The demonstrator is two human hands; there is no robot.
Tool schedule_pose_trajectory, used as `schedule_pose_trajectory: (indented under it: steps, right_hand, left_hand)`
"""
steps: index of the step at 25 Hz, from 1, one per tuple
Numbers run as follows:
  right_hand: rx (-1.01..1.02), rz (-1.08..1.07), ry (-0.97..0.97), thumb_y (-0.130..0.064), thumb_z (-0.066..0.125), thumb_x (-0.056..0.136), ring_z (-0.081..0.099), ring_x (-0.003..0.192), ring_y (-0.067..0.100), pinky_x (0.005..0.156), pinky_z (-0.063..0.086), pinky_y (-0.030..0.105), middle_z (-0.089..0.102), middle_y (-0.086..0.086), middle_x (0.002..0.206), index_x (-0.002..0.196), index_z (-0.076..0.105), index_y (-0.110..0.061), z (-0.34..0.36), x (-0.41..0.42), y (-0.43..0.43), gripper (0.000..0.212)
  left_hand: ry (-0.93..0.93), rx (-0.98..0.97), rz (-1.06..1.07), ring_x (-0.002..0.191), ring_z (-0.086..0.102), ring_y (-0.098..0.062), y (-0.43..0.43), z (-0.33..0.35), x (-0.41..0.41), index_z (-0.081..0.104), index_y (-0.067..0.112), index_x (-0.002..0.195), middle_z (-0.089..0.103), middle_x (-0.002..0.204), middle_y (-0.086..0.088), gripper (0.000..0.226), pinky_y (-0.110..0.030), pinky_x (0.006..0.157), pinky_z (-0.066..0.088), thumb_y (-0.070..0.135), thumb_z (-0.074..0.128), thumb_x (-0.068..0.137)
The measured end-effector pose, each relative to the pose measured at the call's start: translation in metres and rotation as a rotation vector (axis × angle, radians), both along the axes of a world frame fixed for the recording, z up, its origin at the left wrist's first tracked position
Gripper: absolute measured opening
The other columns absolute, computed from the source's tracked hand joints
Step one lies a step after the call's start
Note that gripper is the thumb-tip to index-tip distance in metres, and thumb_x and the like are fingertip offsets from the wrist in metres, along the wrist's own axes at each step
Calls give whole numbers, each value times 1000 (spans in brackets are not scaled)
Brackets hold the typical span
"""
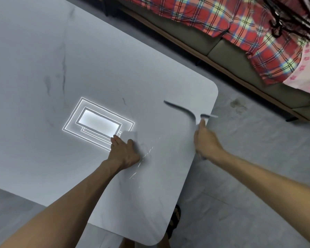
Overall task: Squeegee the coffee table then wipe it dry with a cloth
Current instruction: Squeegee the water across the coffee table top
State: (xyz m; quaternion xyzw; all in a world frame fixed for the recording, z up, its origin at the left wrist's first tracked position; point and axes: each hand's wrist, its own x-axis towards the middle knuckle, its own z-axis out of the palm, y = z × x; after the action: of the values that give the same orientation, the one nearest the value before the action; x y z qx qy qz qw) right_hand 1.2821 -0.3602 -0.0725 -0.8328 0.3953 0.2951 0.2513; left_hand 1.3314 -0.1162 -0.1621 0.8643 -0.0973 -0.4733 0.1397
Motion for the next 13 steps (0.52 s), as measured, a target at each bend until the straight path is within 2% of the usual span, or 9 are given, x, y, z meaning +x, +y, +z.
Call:
schedule_pose_trajectory:
  steps: [2,3,6,8,9,11,13]
  right_hand:
    - [11,149,101,-15,27,102,53,89,24,73,47,33,58,20,114,147,23,-7,16,-31,20,46]
    - [22,170,118,-13,28,101,55,87,25,74,48,33,57,18,105,142,30,-4,23,-36,24,42]
    - [64,97,81,-6,31,100,54,74,26,58,45,26,53,19,96,118,46,-2,38,-13,12,24]
    - [18,-83,-42,-2,32,98,51,60,23,45,40,24,51,18,94,109,42,-10,33,21,-7,18]
    - [15,-206,-116,-1,31,97,50,56,22,38,38,23,51,17,92,111,41,-13,27,39,-18,21]
    - [32,-360,-181,-1,31,97,51,59,21,29,37,21,50,13,94,117,39,-15,19,63,-31,25]
    - [64,-389,-133,-1,29,98,53,64,22,30,38,20,52,10,90,128,37,-6,4,62,-23,32]
  left_hand:
    - [-2,0,8,143,-9,-55,-1,2,-1,37,2,130,-7,149,-46,51,-48,118,11,21,45,84]
    - [-7,0,10,143,-9,-55,-1,2,-1,37,2,130,-6,149,-46,50,-48,117,11,21,45,84]
    - [-13,3,9,143,-10,-54,1,1,-2,39,2,128,-7,149,-45,48,-49,118,11,19,43,83]
    - [-16,5,7,143,-11,-53,2,-1,-3,40,2,124,-8,150,-45,45,-50,119,12,18,43,82]
    - [-13,5,12,144,-11,-52,3,-2,-4,41,2,122,-7,150,-44,43,-50,119,13,16,43,81]
    - [-5,-2,18,145,-8,-51,7,-6,-3,41,1,120,-5,151,-43,42,-50,118,17,14,43,81]
    - [-4,-28,24,147,-2,-47,15,-12,-1,42,2,118,-1,154,-39,39,-48,114,24,14,47,81]
